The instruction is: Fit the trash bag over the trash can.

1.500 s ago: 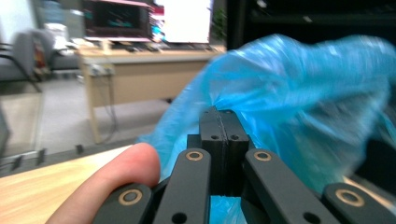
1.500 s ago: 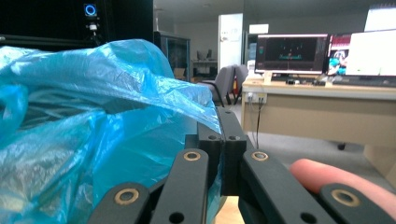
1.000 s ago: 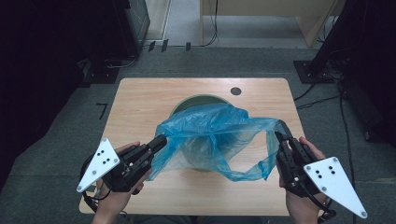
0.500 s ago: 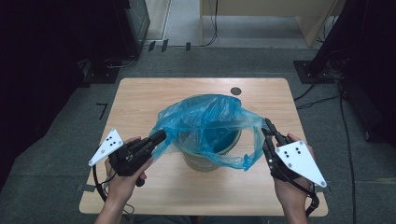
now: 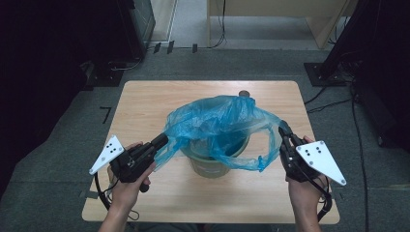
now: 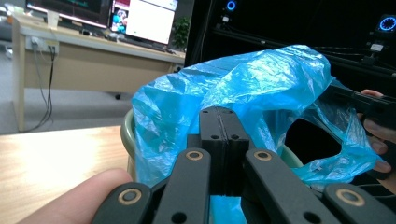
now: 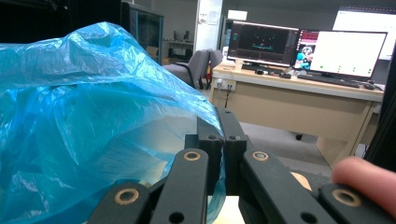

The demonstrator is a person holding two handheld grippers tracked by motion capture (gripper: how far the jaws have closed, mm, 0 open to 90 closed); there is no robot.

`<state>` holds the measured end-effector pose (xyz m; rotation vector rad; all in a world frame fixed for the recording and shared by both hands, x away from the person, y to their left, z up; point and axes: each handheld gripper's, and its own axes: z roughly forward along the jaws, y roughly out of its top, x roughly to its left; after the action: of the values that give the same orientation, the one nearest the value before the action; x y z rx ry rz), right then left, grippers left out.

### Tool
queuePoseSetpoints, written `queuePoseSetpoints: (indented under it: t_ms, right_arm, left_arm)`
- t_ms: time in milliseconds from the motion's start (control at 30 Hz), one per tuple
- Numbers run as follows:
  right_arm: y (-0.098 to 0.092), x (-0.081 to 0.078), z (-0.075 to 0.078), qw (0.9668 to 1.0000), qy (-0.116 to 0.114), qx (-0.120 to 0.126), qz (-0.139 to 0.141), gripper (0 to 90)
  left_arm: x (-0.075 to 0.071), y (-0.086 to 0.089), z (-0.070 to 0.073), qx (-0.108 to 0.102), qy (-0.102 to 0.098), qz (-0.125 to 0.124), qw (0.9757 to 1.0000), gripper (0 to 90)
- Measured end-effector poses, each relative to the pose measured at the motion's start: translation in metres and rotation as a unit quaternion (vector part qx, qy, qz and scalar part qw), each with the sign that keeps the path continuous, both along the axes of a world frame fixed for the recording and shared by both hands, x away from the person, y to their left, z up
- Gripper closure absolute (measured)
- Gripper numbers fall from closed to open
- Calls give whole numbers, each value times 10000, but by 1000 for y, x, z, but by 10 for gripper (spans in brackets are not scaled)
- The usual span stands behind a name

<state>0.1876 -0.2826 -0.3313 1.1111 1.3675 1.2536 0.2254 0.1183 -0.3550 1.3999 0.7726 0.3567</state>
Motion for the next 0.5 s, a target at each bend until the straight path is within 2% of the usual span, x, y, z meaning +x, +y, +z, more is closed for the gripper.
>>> queuePoseSetpoints:
  t_ms: [133, 167, 200, 233, 267, 300, 333, 400, 433, 500]
  right_arm:
    - [-1, -1, 3, 10000, -45, 45, 39, 900]
    - [0, -2, 3, 10000, -52, 54, 56, 900]
    - [0, -2, 4, 9999, -92, 46, 98, 900]
    - [1, -3, 4, 9999, -100, 53, 116, 900]
    - [2, -3, 4, 9998, -124, 62, 136, 900]
    - [2, -4, 5, 9998, -143, 60, 147, 900]
    - [2, -4, 5, 9997, -166, 52, 172, 900]
    - [3, -5, 6, 9997, -169, 55, 188, 900]
    - [3, -6, 7, 9996, -187, 44, 211, 900]
    - [4, -7, 8, 9994, -224, 57, 244, 900]
  left_arm:
    - [-4, 0, 2, -32, -192, -99, 9998, 899]
    - [-6, -3, 2, 60, -372, -113, 9992, 850]
    - [-8, -5, 3, 205, -508, -41, 9985, 760]
    - [-11, -11, 3, 493, -795, 128, 9955, 658]
    - [-13, -15, 3, 675, -983, 245, 9926, 565]
    - [-16, -18, 4, 782, -1108, 344, 9902, 517]
    - [-18, -20, 6, 837, -1196, 424, 9884, 463]
    - [-21, -24, 10, 906, -1309, 490, 9860, 412]
    - [-23, -26, 13, 940, -1343, 462, 9854, 413]
    - [-23, -33, 15, 1183, -1347, 385, 9831, 416]
